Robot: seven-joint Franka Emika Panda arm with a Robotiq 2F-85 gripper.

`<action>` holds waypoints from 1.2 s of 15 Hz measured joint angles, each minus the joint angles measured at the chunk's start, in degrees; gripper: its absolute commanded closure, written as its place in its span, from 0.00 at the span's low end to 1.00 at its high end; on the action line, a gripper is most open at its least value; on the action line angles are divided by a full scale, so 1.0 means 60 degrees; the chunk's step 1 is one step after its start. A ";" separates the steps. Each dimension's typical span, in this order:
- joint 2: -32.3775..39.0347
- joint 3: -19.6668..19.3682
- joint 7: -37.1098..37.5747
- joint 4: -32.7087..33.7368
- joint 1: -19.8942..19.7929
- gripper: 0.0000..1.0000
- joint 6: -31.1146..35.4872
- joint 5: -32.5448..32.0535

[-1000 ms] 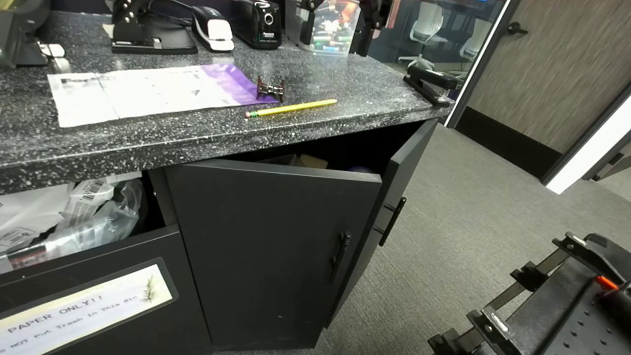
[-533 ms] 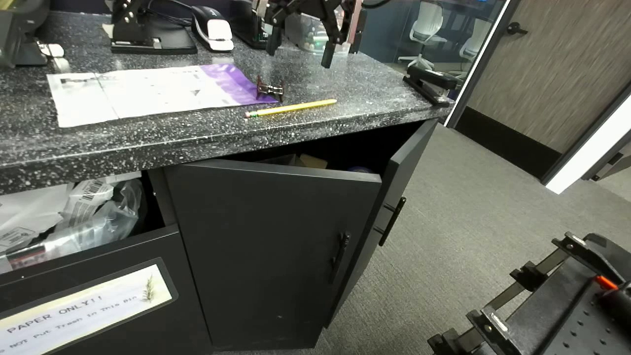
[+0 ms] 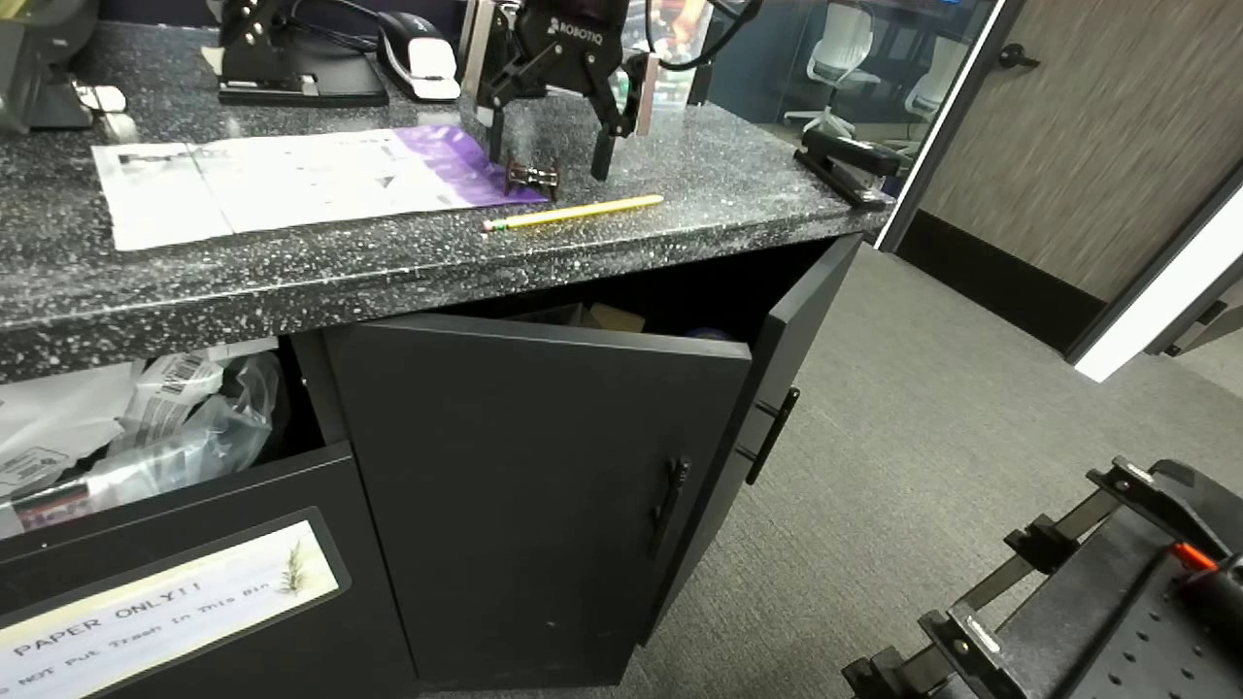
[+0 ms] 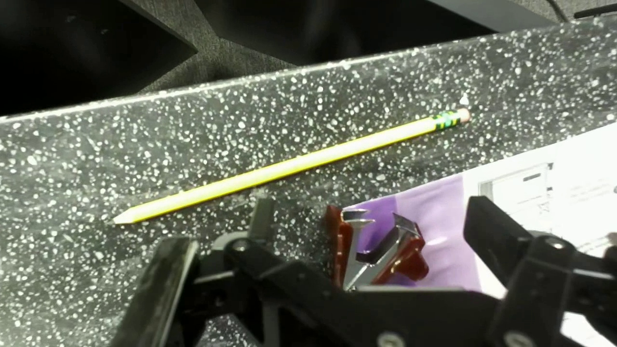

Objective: Move the staple remover to the right end of the counter

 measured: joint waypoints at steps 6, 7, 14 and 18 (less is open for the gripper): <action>0.0876 -0.0173 0.0029 0.1277 0.0415 0.26 -0.0306 -0.0036; 0.0973 -0.0253 0.0048 0.1434 0.0504 0.30 -0.0334 -0.0063; 0.1325 -0.0863 0.0267 0.2040 0.0927 0.76 -0.0342 -0.0879; 0.1327 -0.1137 0.0354 0.2127 0.1057 0.92 -0.0342 -0.1264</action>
